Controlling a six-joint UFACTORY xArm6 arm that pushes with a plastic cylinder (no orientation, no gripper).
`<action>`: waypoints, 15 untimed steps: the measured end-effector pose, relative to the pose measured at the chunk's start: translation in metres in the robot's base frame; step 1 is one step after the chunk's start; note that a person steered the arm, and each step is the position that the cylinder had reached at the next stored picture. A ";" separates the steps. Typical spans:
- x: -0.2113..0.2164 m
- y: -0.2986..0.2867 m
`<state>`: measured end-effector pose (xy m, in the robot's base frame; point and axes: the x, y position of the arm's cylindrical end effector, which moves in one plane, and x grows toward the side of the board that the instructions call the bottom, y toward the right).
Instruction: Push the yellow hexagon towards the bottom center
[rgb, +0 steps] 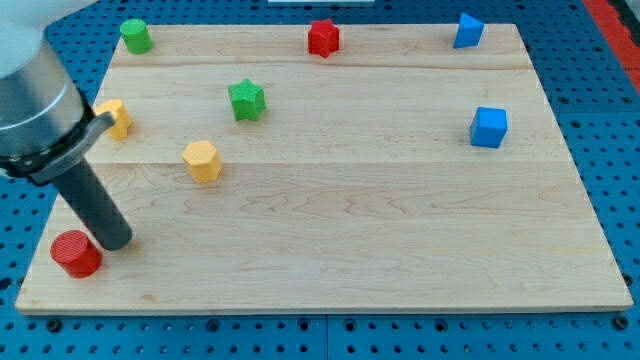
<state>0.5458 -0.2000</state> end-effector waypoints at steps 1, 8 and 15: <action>0.000 0.049; -0.124 -0.005; -0.074 0.097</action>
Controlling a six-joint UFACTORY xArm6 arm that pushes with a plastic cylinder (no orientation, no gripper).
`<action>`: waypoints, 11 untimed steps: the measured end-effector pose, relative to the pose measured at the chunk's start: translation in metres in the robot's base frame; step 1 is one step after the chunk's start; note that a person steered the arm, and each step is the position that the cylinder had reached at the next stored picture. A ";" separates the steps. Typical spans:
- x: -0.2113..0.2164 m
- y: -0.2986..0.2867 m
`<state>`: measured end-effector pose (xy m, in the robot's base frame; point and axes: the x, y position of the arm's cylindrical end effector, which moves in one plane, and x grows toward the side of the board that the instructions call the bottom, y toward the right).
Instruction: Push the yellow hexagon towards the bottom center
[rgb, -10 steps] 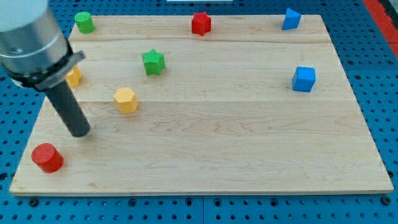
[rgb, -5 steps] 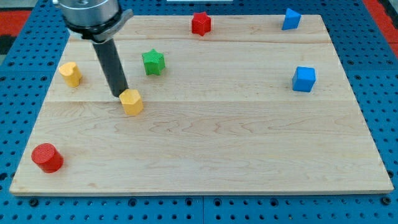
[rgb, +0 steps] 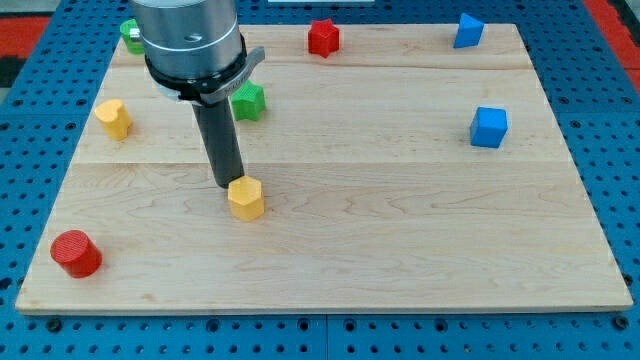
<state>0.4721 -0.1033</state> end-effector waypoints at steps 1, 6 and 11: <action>0.015 0.000; 0.054 0.026; 0.049 -0.006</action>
